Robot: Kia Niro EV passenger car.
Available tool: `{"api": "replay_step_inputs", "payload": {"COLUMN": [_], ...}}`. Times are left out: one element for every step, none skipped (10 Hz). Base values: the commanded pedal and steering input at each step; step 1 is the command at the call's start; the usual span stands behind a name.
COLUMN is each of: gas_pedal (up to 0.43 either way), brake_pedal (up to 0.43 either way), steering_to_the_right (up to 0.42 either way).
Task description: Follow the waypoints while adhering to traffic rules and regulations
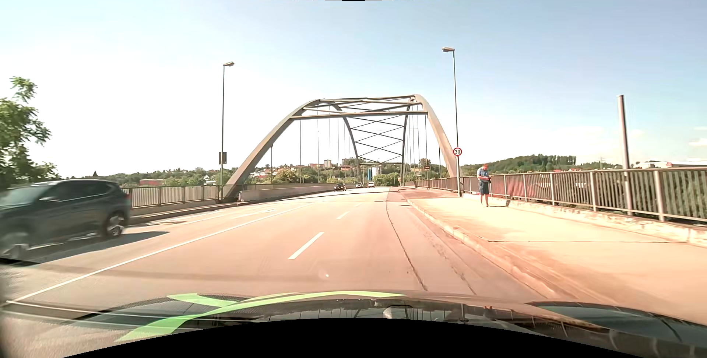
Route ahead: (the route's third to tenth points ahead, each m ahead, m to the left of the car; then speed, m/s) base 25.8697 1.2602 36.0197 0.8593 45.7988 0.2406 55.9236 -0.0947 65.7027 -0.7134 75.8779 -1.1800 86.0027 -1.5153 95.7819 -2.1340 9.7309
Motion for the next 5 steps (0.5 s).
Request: {"api": "replay_step_inputs", "payload": {"gas_pedal": [0.157, 0.157, 0.157, 0.157, 0.15], "brake_pedal": [0.0, 0.0, 0.0, 0.0, 0.0], "steering_to_the_right": [0.018, 0.017, 0.015, 0.016, 0.015]}}
